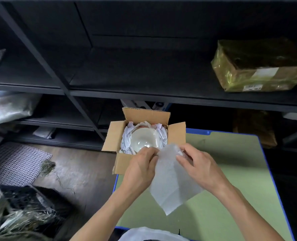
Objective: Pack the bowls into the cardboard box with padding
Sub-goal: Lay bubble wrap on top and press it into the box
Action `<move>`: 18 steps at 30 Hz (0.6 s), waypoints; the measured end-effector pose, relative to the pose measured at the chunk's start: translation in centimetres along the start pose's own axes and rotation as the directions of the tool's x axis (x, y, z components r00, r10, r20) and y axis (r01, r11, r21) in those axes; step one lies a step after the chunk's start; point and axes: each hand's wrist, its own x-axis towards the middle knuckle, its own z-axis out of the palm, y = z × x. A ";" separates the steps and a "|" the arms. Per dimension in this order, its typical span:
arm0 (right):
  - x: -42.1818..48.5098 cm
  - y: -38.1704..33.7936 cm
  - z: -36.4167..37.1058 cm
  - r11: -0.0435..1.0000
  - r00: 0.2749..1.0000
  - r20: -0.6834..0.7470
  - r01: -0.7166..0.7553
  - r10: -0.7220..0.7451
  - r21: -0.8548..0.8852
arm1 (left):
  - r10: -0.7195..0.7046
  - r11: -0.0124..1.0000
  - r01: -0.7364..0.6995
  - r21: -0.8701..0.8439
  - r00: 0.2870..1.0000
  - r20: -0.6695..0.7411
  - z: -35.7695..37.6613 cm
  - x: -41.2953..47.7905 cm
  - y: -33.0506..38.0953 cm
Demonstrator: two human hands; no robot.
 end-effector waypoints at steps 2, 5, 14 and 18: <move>1.1 -1.6 0.7 0.999 0.999 -0.013 0.029 -0.030 -0.034 | -0.014 0.998 0.015 0.055 1.000 -0.019 -1.6 0.0 -1.3; 2.7 -3.8 1.8 0.989 0.996 -0.064 0.059 -0.068 -0.135 | -0.028 0.984 0.031 0.175 0.999 -0.021 -3.8 0.3 -3.6; 6.9 -6.3 6.6 0.911 0.989 0.036 0.149 -0.147 -0.383 | 0.013 0.934 -0.024 0.356 0.999 0.033 -7.4 1.6 -8.4; 9.4 -6.9 8.6 0.888 0.986 0.121 0.159 -0.118 -0.431 | 0.030 0.935 -0.039 0.351 0.999 0.030 -7.8 2.2 -9.8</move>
